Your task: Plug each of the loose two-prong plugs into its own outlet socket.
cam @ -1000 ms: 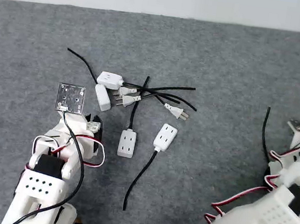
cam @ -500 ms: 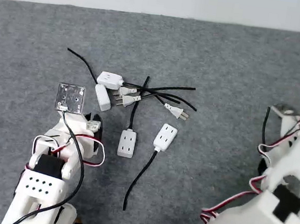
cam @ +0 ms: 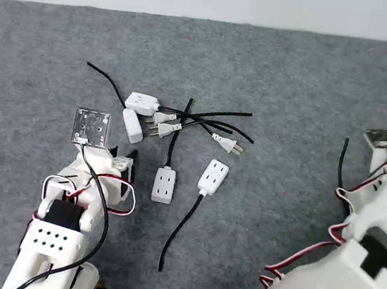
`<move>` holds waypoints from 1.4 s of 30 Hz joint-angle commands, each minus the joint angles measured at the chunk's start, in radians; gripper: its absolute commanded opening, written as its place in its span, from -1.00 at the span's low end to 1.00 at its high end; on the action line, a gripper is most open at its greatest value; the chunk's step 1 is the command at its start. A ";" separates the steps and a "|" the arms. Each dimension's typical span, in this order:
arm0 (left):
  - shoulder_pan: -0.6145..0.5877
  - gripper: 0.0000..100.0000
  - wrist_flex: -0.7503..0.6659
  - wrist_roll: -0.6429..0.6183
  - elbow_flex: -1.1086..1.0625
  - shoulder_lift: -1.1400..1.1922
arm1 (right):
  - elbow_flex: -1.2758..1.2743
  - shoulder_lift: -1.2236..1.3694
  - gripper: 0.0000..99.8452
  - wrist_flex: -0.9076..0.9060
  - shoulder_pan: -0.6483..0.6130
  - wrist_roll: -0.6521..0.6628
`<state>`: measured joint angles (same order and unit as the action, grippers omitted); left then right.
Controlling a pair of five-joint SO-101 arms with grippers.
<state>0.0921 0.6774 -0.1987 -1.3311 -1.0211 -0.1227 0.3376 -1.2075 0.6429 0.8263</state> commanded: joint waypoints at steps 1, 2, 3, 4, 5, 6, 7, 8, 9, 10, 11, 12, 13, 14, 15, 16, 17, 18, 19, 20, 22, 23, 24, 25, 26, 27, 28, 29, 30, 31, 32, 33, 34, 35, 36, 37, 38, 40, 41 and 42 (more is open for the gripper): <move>-0.006 -0.59 -0.028 0.003 0.008 -0.021 | 0.031 0.021 -0.70 0.019 0.005 0.034; -0.006 -0.60 -0.028 0.003 0.008 -0.021 | 0.031 0.031 -0.70 0.019 0.005 0.040; -0.006 -0.60 -0.028 0.003 0.008 -0.021 | 0.028 0.039 -0.70 0.019 0.005 0.049; -0.005 -0.60 -0.028 0.003 0.008 -0.021 | 0.025 0.045 -0.70 0.018 0.007 0.061; -0.005 -0.60 -0.028 0.003 0.008 -0.021 | 0.025 0.050 -0.70 0.018 0.010 0.069; -0.005 -0.60 -0.028 0.003 0.008 -0.021 | 0.025 0.051 -0.70 0.018 0.013 0.077; -0.005 -0.60 -0.029 0.003 0.008 -0.021 | 0.025 0.053 -0.70 0.018 0.015 0.084; -0.005 -0.60 -0.029 0.003 0.008 -0.021 | 0.025 0.054 -0.71 0.018 0.022 0.094; -0.005 -0.60 -0.029 0.003 0.008 -0.021 | 0.025 0.056 -0.72 0.018 0.028 0.104; -0.005 -0.60 -0.029 0.003 0.008 -0.021 | 0.025 0.056 -0.75 0.022 0.033 0.115; -0.005 -0.60 -0.029 0.003 0.008 -0.021 | 0.025 0.056 -0.81 0.025 0.036 0.124; -0.005 -0.60 -0.029 0.003 0.008 -0.021 | 0.025 0.056 -0.86 0.027 0.044 0.135; -0.005 -0.60 -0.029 0.003 0.008 -0.021 | 0.026 0.056 -0.90 0.027 0.047 0.146; -0.005 -0.60 -0.029 0.003 0.008 -0.021 | 0.028 0.056 -0.94 0.027 0.048 0.158; -0.005 -0.60 -0.029 0.003 0.008 -0.021 | 0.029 0.056 -0.95 0.027 0.050 0.173; -0.005 -0.60 -0.028 0.003 0.008 -0.021 | 0.029 0.058 -0.95 0.027 0.050 0.186; -0.005 -0.60 -0.028 0.003 0.008 -0.021 | 0.029 0.058 -0.95 0.027 0.050 0.196; -0.003 -0.60 -0.028 0.003 0.008 -0.021 | 0.029 0.058 -0.96 0.027 0.050 0.203; -0.003 -0.60 -0.028 0.003 0.008 -0.021 | 0.029 0.058 -0.96 0.027 0.048 0.203; -0.003 -0.60 -0.028 0.003 0.008 -0.021 | 0.031 0.058 -0.97 0.027 0.047 0.203; -0.003 -0.60 -0.026 0.003 0.008 -0.021 | 0.031 0.048 -0.99 0.022 0.045 0.201; -0.006 -0.60 -0.026 0.003 0.008 -0.021 | 0.031 0.044 -0.98 0.016 0.044 0.198; -0.006 -0.60 -0.026 0.003 0.008 -0.021 | 0.032 0.035 -0.98 0.005 0.044 0.196; -0.006 -0.60 -0.026 0.003 0.008 -0.021 | 0.032 0.018 -0.98 -0.022 0.039 0.196; -0.006 -0.60 -0.025 0.003 0.012 -0.021 | 0.032 -0.005 -0.98 -0.054 0.030 0.195; -0.006 -0.60 -0.020 0.003 0.015 -0.020 | 0.031 -0.035 -0.98 -0.099 0.021 0.193; -0.005 -0.61 -0.011 0.003 0.018 -0.018 | 0.031 -0.065 -0.98 -0.145 0.013 0.192; -0.003 -0.65 -0.005 0.003 0.025 -0.008 | 0.028 -0.101 -0.98 -0.191 -0.002 0.192; -0.003 -0.70 -0.005 0.006 0.039 0.015 | 0.026 -0.139 -0.98 -0.229 -0.019 0.183; -0.006 -0.78 -0.005 0.008 0.056 0.051 | 0.025 -0.177 -0.98 -0.259 -0.035 0.158; -0.008 -0.85 -0.005 0.008 0.079 0.094 | 0.025 -0.216 -0.98 -0.282 -0.050 0.123; -0.009 -0.92 -0.005 0.009 0.108 0.147 | 0.025 -0.254 -0.98 -0.300 -0.067 0.089; -0.011 -0.97 -0.006 0.011 0.142 0.209 | 0.025 -0.297 -0.98 -0.318 -0.085 0.058; -0.012 -0.98 -0.006 0.011 0.173 0.270 | 0.025 -0.337 -0.98 -0.335 -0.105 0.026; -0.021 -0.97 -0.005 0.011 0.205 0.336 | 0.025 -0.374 -0.98 -0.352 -0.127 -0.009; -0.040 -0.97 -0.005 0.011 0.239 0.396 | 0.025 -0.412 -0.98 -0.366 -0.151 -0.054; -0.061 -0.97 0.003 0.011 0.278 0.456 | 0.025 -0.449 -0.98 -0.377 -0.180 -0.107; -0.114 -0.97 0.071 0.011 0.374 0.563 | 0.025 -0.513 -0.98 -0.394 -0.248 -0.213; -0.132 -0.97 0.114 0.011 0.424 0.617 | 0.025 -0.544 -0.98 -0.398 -0.288 -0.261; -0.150 -0.97 0.146 0.011 0.467 0.666 | 0.021 -0.575 -0.98 -0.398 -0.331 -0.310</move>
<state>0.0184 0.7050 -0.1987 -1.0687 -0.5393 -0.1227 -0.1151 -1.5896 0.4173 0.6559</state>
